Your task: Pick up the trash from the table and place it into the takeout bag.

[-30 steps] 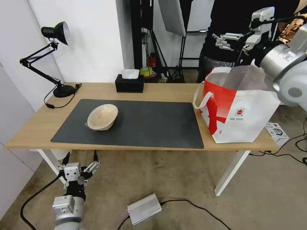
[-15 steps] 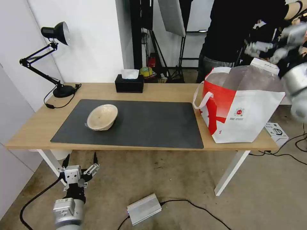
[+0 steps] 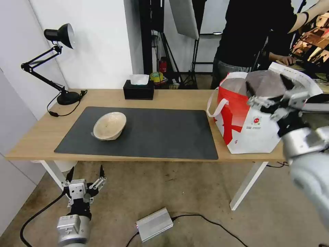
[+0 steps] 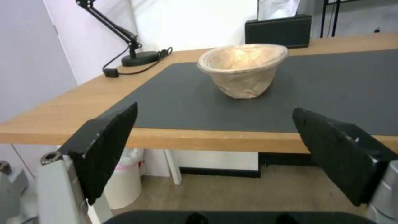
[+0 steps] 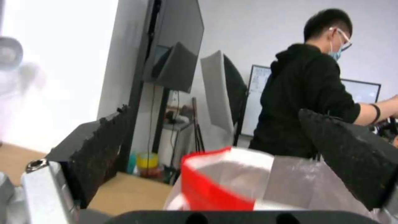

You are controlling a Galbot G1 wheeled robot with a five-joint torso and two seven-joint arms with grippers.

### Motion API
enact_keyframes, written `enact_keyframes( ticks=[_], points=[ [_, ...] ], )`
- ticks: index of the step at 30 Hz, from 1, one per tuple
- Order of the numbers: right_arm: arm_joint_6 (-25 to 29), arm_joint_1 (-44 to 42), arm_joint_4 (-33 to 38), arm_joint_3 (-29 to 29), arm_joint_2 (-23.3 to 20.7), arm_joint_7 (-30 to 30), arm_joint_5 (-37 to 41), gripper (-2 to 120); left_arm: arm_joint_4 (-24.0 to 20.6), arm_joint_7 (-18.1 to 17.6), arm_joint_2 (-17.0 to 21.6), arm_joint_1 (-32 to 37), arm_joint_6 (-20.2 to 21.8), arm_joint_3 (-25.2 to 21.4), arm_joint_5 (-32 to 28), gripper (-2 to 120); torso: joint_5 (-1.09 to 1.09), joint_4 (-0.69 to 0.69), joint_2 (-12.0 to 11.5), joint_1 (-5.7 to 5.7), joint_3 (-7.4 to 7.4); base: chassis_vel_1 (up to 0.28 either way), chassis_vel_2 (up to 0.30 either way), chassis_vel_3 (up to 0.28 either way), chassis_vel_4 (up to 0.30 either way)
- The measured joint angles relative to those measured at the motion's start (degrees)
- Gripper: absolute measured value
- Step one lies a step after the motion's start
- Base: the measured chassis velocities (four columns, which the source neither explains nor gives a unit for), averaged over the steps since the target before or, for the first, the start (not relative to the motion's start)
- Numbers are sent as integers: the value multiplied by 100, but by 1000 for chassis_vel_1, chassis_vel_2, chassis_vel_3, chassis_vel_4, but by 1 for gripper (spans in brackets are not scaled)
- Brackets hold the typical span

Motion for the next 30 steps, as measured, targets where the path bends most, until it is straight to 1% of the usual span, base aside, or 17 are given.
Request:
enact_keyframes(
  ticks=[2,3,6,8,11,16,20,21,23,24,29,30],
  points=[
    [-33,-204,68,13,142,44,-183,100,0,0,-5,3,-4,5,4,100,0,0,0,0,0,0,0,0,0],
    [-33,-204,68,13,142,44,-183,100,0,0,-5,3,-4,5,4,100,0,0,0,0,0,0,0,0,0],
    [-36,-560,160,48,360,54,-353,100,2,0,-25,24,-39,23,40,100,0,0,0,0,0,0,0,0,0],
    [-28,-645,178,51,416,45,-374,100,3,0,-27,27,-42,25,49,100,0,0,0,0,0,0,0,0,0],
    [121,-966,192,10,641,-140,-524,100,3,0,-37,32,-48,40,74,100,0,0,0,0,0,0,0,0,0],
    [236,-1307,157,-98,837,-346,-788,100,-1,0,-42,39,-51,45,80,100,1,0,0,0,0,0,0,0,0],
    [554,-1573,-182,-101,1009,-1346,-1031,100,-3,0,-30,41,-54,45,81,100,1,0,-1,0,0,0,0,0,0],
    [554,-1573,-182,-101,1009,-1346,-1031,100,-3,0,-30,41,-54,45,81,100,1,0,-1,0,0,0,0,0,0],
    [629,-1612,-368,-65,1031,-1875,-1093,100,6,0,-27,36,-56,45,81,100,1,0,0,1,0,0,0,0,0],
    [632,-1642,-418,-67,1051,-2018,-1118,100,17,0,-27,36,-58,46,81,100,2,1,0,1,0,0,0,0,0],
    [588,-1742,-440,-126,1170,-2055,-1206,100,29,0,-31,36,-66,48,81,100,1,0,0,1,0,0,0,0,0],
    [573,-1773,-442,-145,1221,-1961,-1261,100,29,0,-31,36,-67,44,79,100,1,0,0,1,0,0,0,0,0]
  ],
)
